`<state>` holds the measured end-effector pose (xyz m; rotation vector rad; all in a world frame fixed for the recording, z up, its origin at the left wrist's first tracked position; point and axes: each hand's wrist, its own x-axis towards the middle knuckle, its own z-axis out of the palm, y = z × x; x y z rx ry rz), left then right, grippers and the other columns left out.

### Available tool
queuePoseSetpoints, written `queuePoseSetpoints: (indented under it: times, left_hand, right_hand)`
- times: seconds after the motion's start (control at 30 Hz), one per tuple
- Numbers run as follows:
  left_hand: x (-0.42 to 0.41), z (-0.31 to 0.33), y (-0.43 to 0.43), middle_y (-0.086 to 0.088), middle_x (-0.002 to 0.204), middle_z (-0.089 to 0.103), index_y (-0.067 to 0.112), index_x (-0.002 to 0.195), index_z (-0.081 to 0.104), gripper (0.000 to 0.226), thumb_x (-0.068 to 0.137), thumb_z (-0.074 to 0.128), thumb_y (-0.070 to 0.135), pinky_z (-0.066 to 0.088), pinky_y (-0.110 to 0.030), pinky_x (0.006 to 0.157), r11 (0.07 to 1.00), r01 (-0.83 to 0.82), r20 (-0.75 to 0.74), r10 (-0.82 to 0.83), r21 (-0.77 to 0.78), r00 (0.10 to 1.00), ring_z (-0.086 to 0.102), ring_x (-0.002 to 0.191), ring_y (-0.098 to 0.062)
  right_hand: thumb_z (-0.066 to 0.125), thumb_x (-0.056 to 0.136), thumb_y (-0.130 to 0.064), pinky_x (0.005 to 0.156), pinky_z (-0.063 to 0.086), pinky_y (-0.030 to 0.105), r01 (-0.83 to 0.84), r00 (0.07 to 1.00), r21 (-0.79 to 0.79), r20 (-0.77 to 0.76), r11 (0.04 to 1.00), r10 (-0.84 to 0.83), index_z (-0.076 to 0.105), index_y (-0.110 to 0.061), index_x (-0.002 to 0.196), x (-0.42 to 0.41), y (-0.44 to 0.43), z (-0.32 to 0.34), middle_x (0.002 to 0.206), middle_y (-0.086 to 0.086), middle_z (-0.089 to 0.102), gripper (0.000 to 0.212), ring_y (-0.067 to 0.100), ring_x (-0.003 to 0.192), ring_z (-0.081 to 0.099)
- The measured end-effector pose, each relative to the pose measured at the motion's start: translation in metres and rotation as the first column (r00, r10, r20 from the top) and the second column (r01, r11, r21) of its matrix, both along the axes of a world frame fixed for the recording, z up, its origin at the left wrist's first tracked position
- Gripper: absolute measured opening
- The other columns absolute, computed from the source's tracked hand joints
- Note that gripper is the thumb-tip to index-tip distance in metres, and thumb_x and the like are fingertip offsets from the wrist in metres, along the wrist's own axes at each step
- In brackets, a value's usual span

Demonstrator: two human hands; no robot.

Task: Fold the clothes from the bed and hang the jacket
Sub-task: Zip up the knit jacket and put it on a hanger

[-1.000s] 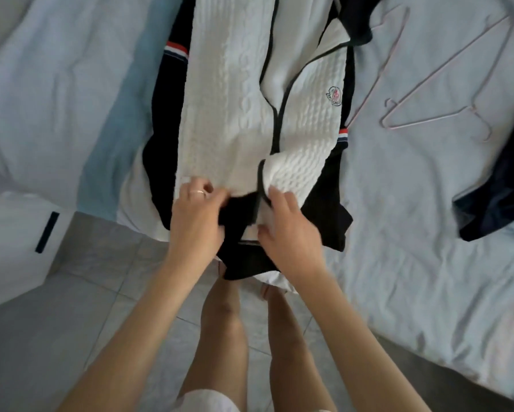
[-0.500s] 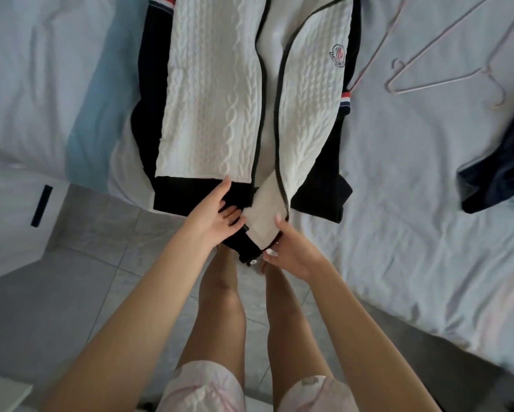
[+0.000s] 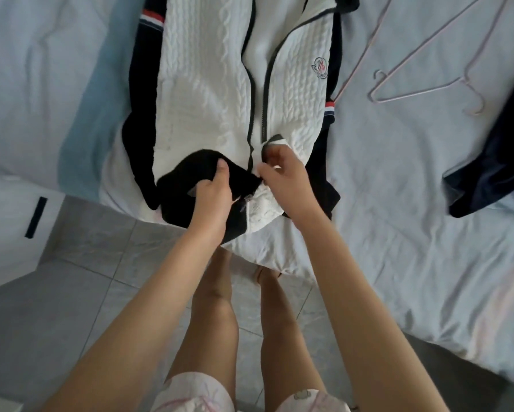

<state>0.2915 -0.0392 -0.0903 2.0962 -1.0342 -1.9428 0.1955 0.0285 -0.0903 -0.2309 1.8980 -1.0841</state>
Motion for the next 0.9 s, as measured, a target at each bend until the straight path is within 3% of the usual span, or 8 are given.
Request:
queuePoseSetpoints:
  times: [0.13, 0.2, 0.33, 0.47, 0.53, 0.6, 0.77, 0.9]
  left_hand:
    - [-0.008, 0.01, 0.005, 0.001, 0.08, 0.066, 0.017, 0.079, 0.059, 0.033, 0.094, 0.051, 0.046, 0.052, -0.035, 0.091, 0.989, 0.145, -0.04, -0.146, -0.03, 0.988, 0.065, 0.081, -0.011]
    - [-0.003, 0.015, 0.004, 0.005, 0.067, 0.07, 0.017, 0.073, 0.065, 0.024, 0.085, 0.068, 0.038, 0.054, -0.023, 0.078, 0.976, 0.2, -0.058, -0.205, -0.082, 0.977, 0.068, 0.072, -0.007]
    - [0.012, 0.01, 0.0, 0.001, 0.068, 0.071, 0.011, 0.076, 0.069, 0.01, 0.075, 0.079, 0.011, 0.056, -0.026, 0.07, 0.991, 0.084, -0.035, -0.088, -0.105, 0.995, 0.07, 0.069, -0.012]
    - [0.019, 0.01, -0.003, -0.013, 0.09, 0.071, -0.003, 0.092, 0.066, 0.017, 0.077, 0.074, -0.001, 0.056, -0.03, 0.08, 0.994, -0.11, -0.151, 0.11, 0.004, 0.982, 0.07, 0.087, -0.021]
    - [0.02, 0.016, -0.003, -0.013, 0.088, 0.07, -0.006, 0.092, 0.064, 0.012, 0.081, 0.069, -0.002, 0.057, -0.03, 0.082, 0.987, -0.148, -0.211, 0.159, 0.067, 0.965, 0.07, 0.088, -0.022]
    - [0.021, 0.019, -0.004, -0.011, 0.078, 0.071, -0.005, 0.086, 0.065, 0.003, 0.086, 0.063, -0.003, 0.057, -0.028, 0.081, 0.985, -0.13, -0.281, 0.158, 0.117, 0.947, 0.07, 0.082, -0.02]
    - [0.026, 0.026, -0.005, -0.008, 0.076, 0.072, -0.003, 0.084, 0.066, 0.009, 0.087, 0.058, -0.007, 0.057, -0.026, 0.08, 0.979, -0.138, -0.308, 0.18, 0.152, 0.934, 0.07, 0.08, -0.017]
    - [0.032, 0.03, -0.007, -0.003, 0.077, 0.074, 0.002, 0.085, 0.068, 0.009, 0.083, 0.065, -0.006, 0.056, -0.022, 0.077, 0.99, -0.128, -0.231, 0.139, 0.061, 0.963, 0.071, 0.083, -0.013]
  right_hand:
    - [0.054, 0.095, -0.013, 0.082, 0.051, 0.028, 0.164, 0.963, -0.058, 0.228, 0.985, -0.147, 0.058, -0.007, 0.116, 0.007, -0.007, -0.01, 0.096, 0.004, 0.063, 0.021, 0.011, 0.083, 0.06]
    - [0.043, 0.101, -0.013, 0.088, 0.05, 0.025, 0.133, 0.938, -0.148, 0.338, 0.98, -0.076, 0.054, -0.006, 0.126, 0.005, 0.001, -0.014, 0.103, 0.001, 0.065, 0.029, 0.011, 0.09, 0.063]
    - [0.034, 0.1, -0.002, 0.104, 0.043, 0.029, 0.121, 0.882, -0.337, 0.467, 0.934, 0.054, 0.051, -0.011, 0.127, 0.013, 0.021, -0.012, 0.117, 0.004, 0.065, 0.034, 0.015, 0.112, 0.062]
    - [0.048, 0.093, -0.012, 0.061, 0.051, 0.026, 0.261, 0.926, 0.09, 0.257, 0.961, -0.276, 0.065, -0.01, 0.081, 0.023, 0.028, 0.002, 0.071, 0.002, 0.068, 0.022, 0.012, 0.063, 0.067]
    - [0.047, 0.095, -0.036, 0.054, 0.051, 0.024, 0.025, 0.892, 0.258, 0.431, 0.966, -0.138, 0.068, -0.008, 0.08, 0.025, 0.032, 0.013, 0.071, 0.005, 0.071, 0.038, 0.015, 0.06, 0.067]
    - [0.042, 0.093, -0.055, 0.061, 0.052, 0.021, -0.078, 0.756, 0.157, 0.653, 0.984, -0.044, 0.069, -0.01, 0.097, 0.031, 0.032, 0.02, 0.086, 0.003, 0.074, 0.053, 0.015, 0.075, 0.07]
    - [0.057, 0.094, -0.033, 0.068, 0.046, 0.019, 0.474, 0.469, 0.12, 0.804, 0.873, -0.365, 0.064, -0.015, 0.099, 0.057, 0.011, 0.009, 0.075, -0.007, 0.062, 0.02, 0.006, 0.069, 0.056]
    - [0.062, 0.092, -0.018, 0.062, 0.049, 0.014, 0.504, 0.493, 0.07, 0.795, 0.861, -0.353, 0.063, -0.009, 0.098, 0.059, 0.006, 0.002, 0.08, 0.0, 0.061, 0.011, 0.004, 0.065, 0.057]
